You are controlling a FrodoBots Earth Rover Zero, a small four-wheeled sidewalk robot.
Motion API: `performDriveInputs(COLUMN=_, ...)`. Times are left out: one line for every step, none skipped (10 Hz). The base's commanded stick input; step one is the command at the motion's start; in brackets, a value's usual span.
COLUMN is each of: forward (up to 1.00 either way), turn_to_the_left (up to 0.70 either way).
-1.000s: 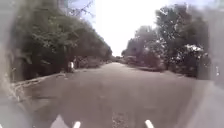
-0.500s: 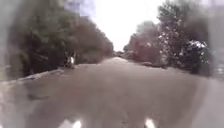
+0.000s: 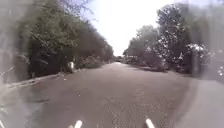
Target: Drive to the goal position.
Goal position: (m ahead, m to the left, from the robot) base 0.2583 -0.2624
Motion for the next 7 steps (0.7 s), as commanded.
performDriveInputs(forward=0.85, turn_to_the_left=0.0)
performDriveInputs(forward=0.85, turn_to_the_left=0.0)
performDriveInputs(forward=0.78, turn_to_the_left=0.0)
performDriveInputs(forward=0.52, turn_to_the_left=0.0)
performDriveInputs(forward=0.27, turn_to_the_left=0.0)
performDriveInputs(forward=0.01, turn_to_the_left=0.0)
performDriveInputs(forward=0.0, turn_to_the_left=0.0)
